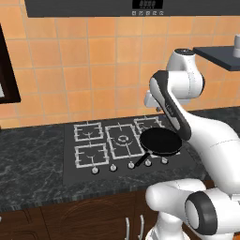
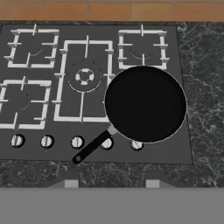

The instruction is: Turn off the front right burner of the stove.

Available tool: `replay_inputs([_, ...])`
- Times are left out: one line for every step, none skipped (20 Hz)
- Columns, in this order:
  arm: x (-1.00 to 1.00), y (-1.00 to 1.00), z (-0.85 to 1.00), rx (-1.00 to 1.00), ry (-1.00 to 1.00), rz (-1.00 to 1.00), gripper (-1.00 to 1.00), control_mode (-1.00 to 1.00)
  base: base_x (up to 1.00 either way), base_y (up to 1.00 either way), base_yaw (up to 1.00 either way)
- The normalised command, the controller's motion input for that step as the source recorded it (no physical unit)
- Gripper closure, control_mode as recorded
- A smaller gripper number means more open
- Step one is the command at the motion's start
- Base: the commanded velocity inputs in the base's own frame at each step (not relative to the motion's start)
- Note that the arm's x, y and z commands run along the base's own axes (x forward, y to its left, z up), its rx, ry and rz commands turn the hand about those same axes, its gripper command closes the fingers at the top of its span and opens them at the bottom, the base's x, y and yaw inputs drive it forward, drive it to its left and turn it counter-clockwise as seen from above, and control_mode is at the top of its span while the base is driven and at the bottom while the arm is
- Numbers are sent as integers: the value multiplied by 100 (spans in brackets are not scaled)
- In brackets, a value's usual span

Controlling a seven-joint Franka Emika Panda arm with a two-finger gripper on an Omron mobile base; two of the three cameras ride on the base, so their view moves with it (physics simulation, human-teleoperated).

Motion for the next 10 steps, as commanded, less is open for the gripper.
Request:
replay_inputs([0,0,-4,0,0,0,-100,-100,0,0,0])
replay_inputs([-1,0,-16,0,0,0,-100,-100,0,0,0])
replay_inputs([-6,0,-28,0,0,0,-100,-100,0,0,0])
replay_inputs([-4,0,-35,-1,0,0,-100,-100,0,0,0])
replay_inputs([-3,0,-39,0,0,0,-100,-100,0,0,0])
replay_inputs([-3,0,-40,0,0,0,-100,-100,0,0,0])
replay_inputs([-6,0,-41,0,0,0,-100,-100,0,0,0])
replay_inputs([-4,0,-41,0,0,0,-100,-100,0,0,0])
replay_inputs([0,0,-37,0,2,0,-100,-100,0,0,0])
replay_inputs([-3,0,-32,0,2,0,-100,-100,0,0,0])
